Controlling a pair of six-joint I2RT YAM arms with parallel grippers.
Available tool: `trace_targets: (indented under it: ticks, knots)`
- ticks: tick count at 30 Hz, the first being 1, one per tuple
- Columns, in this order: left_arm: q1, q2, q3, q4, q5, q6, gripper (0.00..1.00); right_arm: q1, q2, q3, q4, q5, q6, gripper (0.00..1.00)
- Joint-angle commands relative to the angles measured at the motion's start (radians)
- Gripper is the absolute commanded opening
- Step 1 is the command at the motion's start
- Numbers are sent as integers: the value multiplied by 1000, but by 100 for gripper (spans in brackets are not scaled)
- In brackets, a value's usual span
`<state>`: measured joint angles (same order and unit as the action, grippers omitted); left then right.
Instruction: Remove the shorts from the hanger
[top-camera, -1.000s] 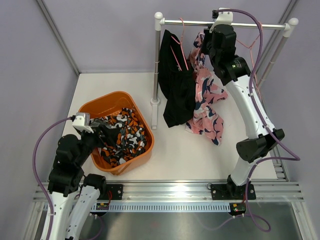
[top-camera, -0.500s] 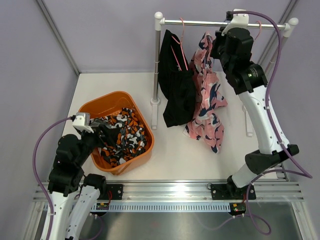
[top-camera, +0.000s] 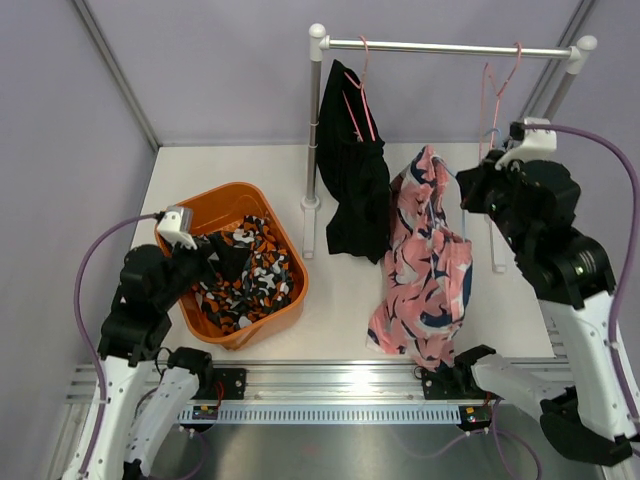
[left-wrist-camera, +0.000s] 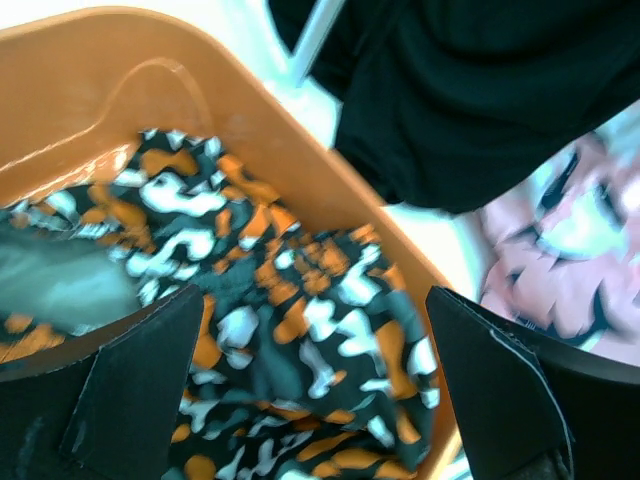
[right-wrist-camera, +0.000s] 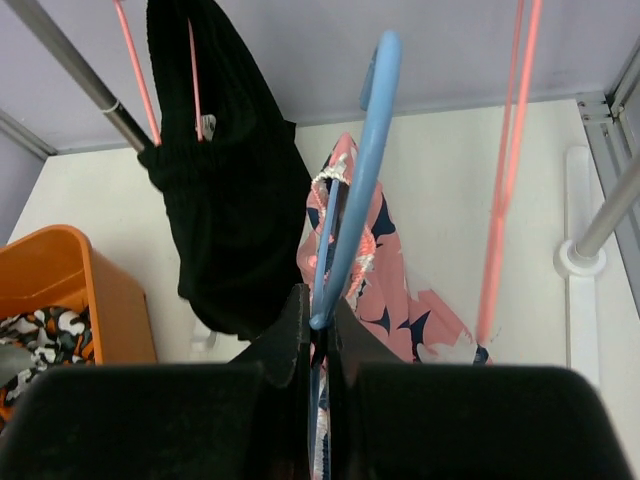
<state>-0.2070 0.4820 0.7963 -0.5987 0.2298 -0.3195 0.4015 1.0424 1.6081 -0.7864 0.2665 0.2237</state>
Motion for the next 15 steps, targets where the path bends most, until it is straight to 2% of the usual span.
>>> trace_targets:
  ticks: [1, 3, 6, 7, 8, 9, 10, 11, 12, 15]
  knots:
    - [-29, 90, 138, 157, 97, -61, 98, 7, -125, -80, -28, -47, 51, 0]
    - [-67, 131, 182, 184, 63, -84, 98, 7, -172, -88, -56, -61, 55, 0]
    - [-254, 233, 276, 197, -114, -75, 98, 7, -203, -79, -88, -104, 60, 0]
    - [-375, 284, 299, 210, -160, -75, 98, 7, -209, -80, -94, -119, 59, 0]
    - [-434, 317, 335, 221, -228, -76, 98, 8, -222, -79, -105, -122, 60, 0]
    - [-544, 348, 355, 235, -281, -76, 98, 8, -226, -77, -108, -124, 59, 0]
    - [-599, 383, 377, 243, -331, -72, 98, 7, -229, -76, -112, -124, 54, 0]
    - [-658, 456, 423, 250, -437, -52, 98, 5, -235, -74, -123, -118, 52, 0]
    - [-755, 499, 446, 261, -481, -40, 98, 7, -236, -70, -128, -113, 51, 0]
    - [-863, 648, 526, 351, -589, -18, 99, 7, -239, -60, -140, -116, 45, 0]
